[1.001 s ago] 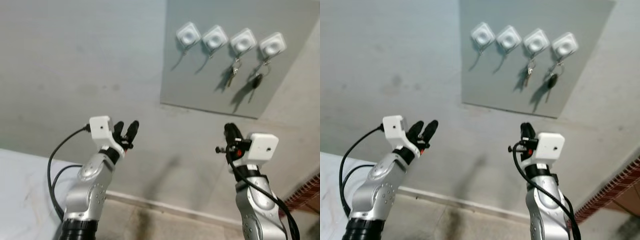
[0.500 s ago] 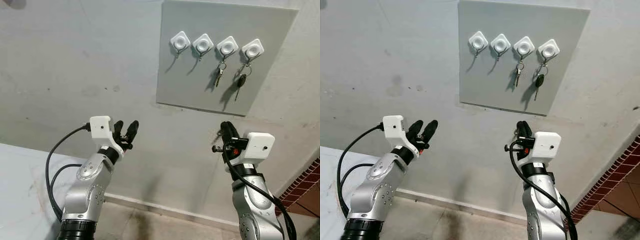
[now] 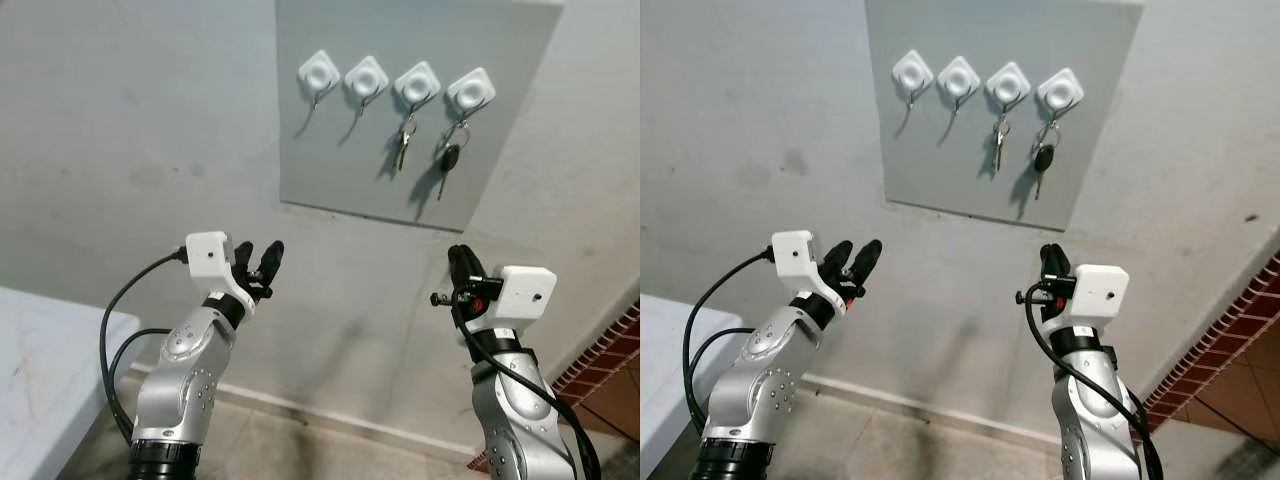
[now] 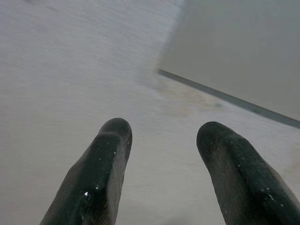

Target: Hang keys on a hook

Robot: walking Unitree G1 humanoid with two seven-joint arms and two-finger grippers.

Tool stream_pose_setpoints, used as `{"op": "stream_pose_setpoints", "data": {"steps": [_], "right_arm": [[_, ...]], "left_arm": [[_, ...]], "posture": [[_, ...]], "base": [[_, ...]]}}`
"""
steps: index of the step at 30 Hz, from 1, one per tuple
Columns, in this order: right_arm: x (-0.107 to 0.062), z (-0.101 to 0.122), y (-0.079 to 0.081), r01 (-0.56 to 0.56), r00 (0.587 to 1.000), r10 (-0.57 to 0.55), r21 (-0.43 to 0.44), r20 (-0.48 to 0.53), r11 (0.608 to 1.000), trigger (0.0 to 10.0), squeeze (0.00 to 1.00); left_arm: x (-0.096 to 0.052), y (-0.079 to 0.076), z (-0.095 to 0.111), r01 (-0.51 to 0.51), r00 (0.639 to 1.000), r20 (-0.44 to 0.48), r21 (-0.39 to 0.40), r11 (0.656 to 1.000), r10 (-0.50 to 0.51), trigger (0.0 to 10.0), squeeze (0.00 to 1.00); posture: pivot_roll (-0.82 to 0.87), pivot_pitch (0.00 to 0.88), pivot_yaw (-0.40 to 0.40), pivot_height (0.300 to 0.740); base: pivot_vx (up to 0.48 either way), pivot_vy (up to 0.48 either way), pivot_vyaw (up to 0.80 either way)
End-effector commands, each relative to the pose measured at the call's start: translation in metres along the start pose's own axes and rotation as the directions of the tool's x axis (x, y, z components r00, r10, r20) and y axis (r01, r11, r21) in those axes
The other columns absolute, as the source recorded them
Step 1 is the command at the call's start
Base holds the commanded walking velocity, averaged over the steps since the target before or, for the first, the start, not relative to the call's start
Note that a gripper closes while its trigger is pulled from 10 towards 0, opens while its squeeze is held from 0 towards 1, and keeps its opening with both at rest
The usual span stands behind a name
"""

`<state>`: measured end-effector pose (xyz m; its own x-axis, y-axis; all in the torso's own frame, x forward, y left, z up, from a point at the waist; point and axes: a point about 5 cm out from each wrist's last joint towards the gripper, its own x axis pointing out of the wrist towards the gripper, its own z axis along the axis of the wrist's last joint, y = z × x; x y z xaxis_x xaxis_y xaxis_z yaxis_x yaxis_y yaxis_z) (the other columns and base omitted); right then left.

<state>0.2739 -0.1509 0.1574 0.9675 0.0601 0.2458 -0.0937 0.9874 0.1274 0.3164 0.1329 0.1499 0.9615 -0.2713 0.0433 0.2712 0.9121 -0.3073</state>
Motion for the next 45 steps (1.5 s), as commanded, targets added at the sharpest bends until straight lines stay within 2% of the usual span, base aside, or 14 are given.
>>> {"op": "stream_pose_setpoints", "data": {"steps": [1, 14, 19, 23, 30, 36, 39, 42, 45], "right_arm": [[0.0, 0.004, 0.002, -0.012, 1.0, 0.012, 0.008, 0.017, 1.0, 10.0, 0.0], [0.001, 0.004, 0.004, -0.023, 1.0, 0.022, 0.011, 0.013, 1.0, 10.0, 0.0], [0.001, 0.004, 0.004, -0.025, 1.0, 0.025, 0.012, 0.013, 1.0, 10.0, 0.0], [0.001, 0.004, 0.005, -0.028, 1.0, 0.027, 0.014, 0.013, 1.0, 10.0, 0.0], [0.001, 0.004, 0.005, -0.032, 0.999, 0.032, 0.013, 0.013, 0.999, 10.0, 0.0], [0.01, 0.006, 0.009, -0.074, 0.997, 0.074, 0.019, 0.023, 0.997, 10.0, 0.0], [0.026, 0.012, 0.016, -0.13, 0.99, 0.129, 0.017, 0.048, 0.991, 10.0, 0.0], [0.042, 0.02, 0.018, -0.162, 0.984, 0.161, 0.011, 0.076, 0.987, 10.0, 0.0], [0.046, 0.023, 0.021, -0.187, 0.979, 0.186, 0.002, 0.088, 0.982, 10.0, 0.0]], "left_arm": [[-0.001, 0.002, 0.004, -0.003, 1.0, 0.013, 0.005, 1.0, 0.003, 10.0, 0.0], [-0.002, 0.0, 0.004, 0.0, 1.0, 0.012, -0.001, 1.0, 0.0, 10.0, 0.0], [-0.002, 0.0, 0.002, 0.004, 1.0, 0.001, -0.026, 1.0, -0.004, 10.0, 0.0], [-0.002, 0.0, 0.001, 0.0, 1.0, -0.008, -0.002, 1.0, 0.0, 10.0, 0.0], [0.001, -0.003, 0.002, -0.002, 1.0, -0.016, -0.005, 1.0, 0.002, 10.0, 0.0], [0.011, -0.018, 0.01, 0.052, 0.999, -0.01, 0.041, 0.998, -0.051, 10.0, 0.0], [0.018, -0.035, 0.019, 0.14, 0.99, 0.011, 0.101, 0.985, -0.142, 10.0, 0.0], [0.023, -0.05, 0.026, 0.224, 0.973, 0.021, 0.123, 0.967, -0.228, 10.0, 0.0], [0.024, -0.051, 0.027, 0.228, 0.972, 0.021, 0.122, 0.966, -0.232, 10.0, 0.0]], "posture": [[-0.01, 0.0, 0.006, 0.74], [-0.01, 0.0, 0.003, 0.74], [-0.01, 0.0, 0.003, 0.74], [-0.01, 0.0, 0.001, 0.74], [-0.01, 0.0, -0.001, 0.74], [-0.01, 0.0, -0.002, 0.74], [-0.01, 0.0, -0.003, 0.74], [-0.01, 0.0, -0.004, 0.74], [-0.01, 0.0, -0.004, 0.74]], "base": [[0.0, 0.0, 0.0], [0.0, 0.0, 0.0], [0.0, 0.093, 0.0], [0.0, 0.238, 0.0], [0.0, 0.0, 0.0], [0.0, 0.0, 0.0], [0.0, 0.0, 0.0], [0.0, 0.0, 0.0], [0.0, 0.0, 0.0]]}}
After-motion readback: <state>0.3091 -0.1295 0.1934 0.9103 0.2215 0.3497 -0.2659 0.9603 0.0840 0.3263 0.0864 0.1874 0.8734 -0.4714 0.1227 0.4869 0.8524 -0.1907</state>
